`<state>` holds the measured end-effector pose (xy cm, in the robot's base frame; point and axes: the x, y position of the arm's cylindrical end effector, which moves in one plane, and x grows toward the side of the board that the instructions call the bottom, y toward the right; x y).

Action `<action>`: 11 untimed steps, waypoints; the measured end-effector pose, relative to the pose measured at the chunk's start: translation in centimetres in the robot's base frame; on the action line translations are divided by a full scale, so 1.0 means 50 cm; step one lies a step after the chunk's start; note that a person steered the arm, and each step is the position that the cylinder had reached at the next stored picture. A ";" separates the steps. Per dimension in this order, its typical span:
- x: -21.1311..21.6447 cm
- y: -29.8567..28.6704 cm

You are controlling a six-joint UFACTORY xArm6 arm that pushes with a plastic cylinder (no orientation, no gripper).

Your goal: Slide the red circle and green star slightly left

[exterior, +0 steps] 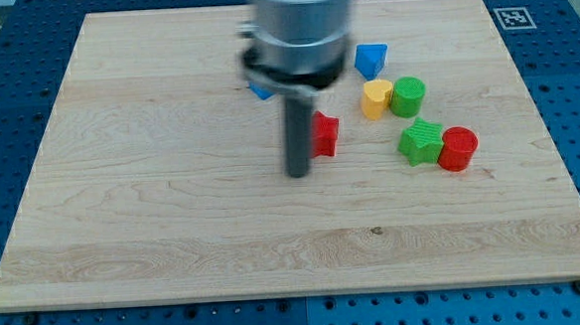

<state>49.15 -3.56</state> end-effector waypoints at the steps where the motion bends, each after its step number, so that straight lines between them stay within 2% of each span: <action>1: -0.090 -0.081; 2: -0.079 0.169; 3: -0.063 0.333; 4: -0.070 0.276; 5: -0.089 0.272; 6: -0.075 0.235; 7: 0.161 0.236; 8: 0.250 0.514; 9: 0.174 0.757; 10: 0.132 0.762; 11: -0.045 0.749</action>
<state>46.88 33.88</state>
